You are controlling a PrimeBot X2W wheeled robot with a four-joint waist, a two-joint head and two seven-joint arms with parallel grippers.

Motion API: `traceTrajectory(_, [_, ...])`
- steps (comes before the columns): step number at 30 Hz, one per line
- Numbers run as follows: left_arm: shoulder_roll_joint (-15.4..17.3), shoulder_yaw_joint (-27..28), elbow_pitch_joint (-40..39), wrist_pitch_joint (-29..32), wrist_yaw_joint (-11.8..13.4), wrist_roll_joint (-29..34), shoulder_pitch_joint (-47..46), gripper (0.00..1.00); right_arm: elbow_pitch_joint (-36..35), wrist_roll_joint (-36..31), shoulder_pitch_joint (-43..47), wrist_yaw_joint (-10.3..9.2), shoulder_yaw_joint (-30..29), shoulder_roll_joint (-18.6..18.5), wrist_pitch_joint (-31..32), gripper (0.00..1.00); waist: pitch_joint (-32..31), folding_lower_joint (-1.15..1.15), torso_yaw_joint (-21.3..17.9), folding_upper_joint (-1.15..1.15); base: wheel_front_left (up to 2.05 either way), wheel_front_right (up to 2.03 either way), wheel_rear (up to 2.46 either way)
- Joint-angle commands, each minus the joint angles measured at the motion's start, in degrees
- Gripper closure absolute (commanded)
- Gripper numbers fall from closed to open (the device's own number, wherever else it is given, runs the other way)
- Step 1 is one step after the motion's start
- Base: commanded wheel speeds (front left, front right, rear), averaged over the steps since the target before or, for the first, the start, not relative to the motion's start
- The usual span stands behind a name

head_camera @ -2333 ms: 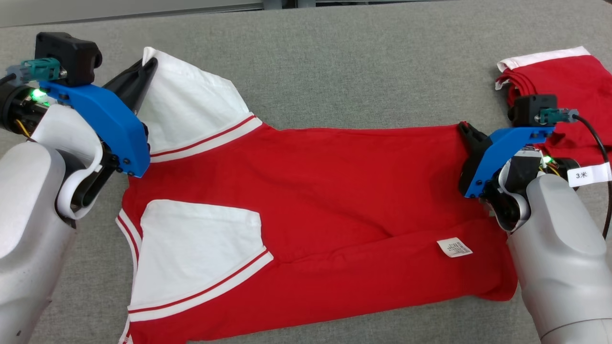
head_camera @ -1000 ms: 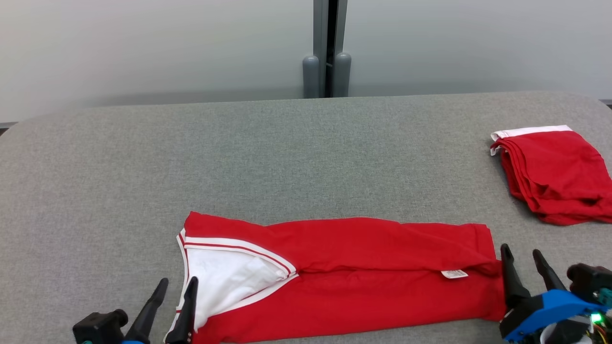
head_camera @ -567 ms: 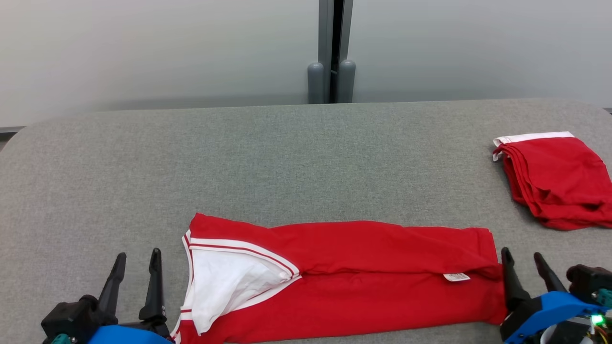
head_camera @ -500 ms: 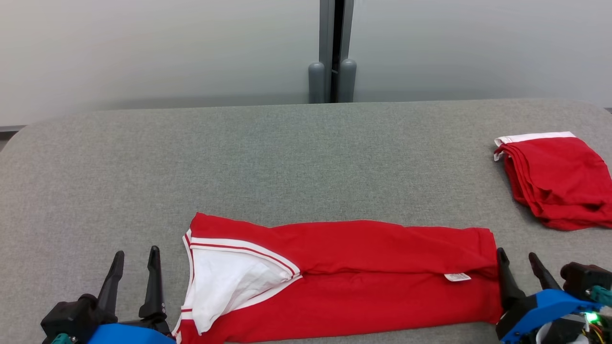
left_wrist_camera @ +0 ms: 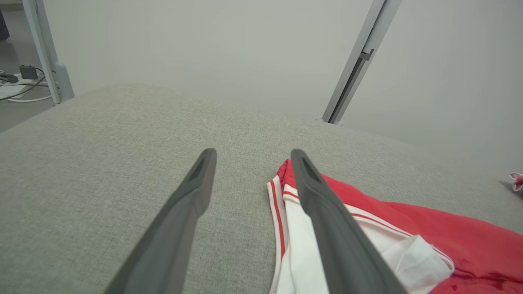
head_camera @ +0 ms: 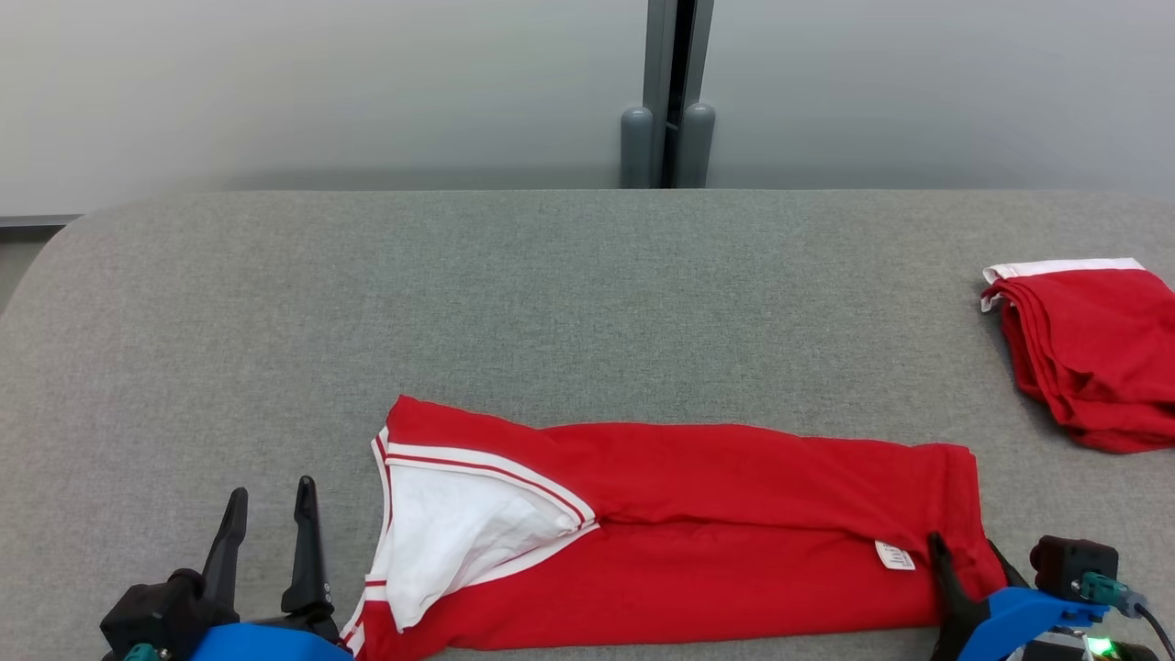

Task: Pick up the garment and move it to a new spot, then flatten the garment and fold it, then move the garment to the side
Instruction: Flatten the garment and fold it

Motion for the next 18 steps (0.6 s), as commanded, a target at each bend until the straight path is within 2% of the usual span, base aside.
traceTrajectory(1, [-0.31,0.19,0.2,-0.24,-0.17,0.13,0.02,0.0,1.89,0.62,-0.45,0.01,0.5,0.09,0.36,0.56,-0.02,0.0,-0.16,0.0,0.0,0.0,0.0])
traceTrajectory(3, [-0.64,0.45,0.35,-0.24,-0.11,0.19,-0.14,0.0,3.55,1.13,-1.1,0.01,1.29,0.14,0.3,0.81,-0.11,0.0,-0.48,0.0,0.0,0.0,0.0])
traceTrajectory(4, [-0.79,0.48,0.44,-0.24,-0.17,0.33,-0.24,0.0,4.19,1.38,-1.46,0.01,1.56,0.14,0.09,1.0,-0.13,0.0,-0.67,0.0,0.0,0.0,0.0])
traceTrajectory(10, [-1.3,0.61,0.99,-0.24,-0.67,0.94,-0.54,0.0,3.71,3.1,-4.75,-0.04,0.16,-0.2,-2.45,1.0,-0.43,0.0,-2.47,0.0,0.0,0.0,0.0])
traceTrajectory(18, [-2.05,0.58,1.72,-0.24,-1.24,1.59,-0.75,0.0,-5.97,3.0,-2.55,0.0,-8.68,-1.07,-0.05,1.0,-1.07,0.0,-4.43,0.0,0.0,0.0,0.0])
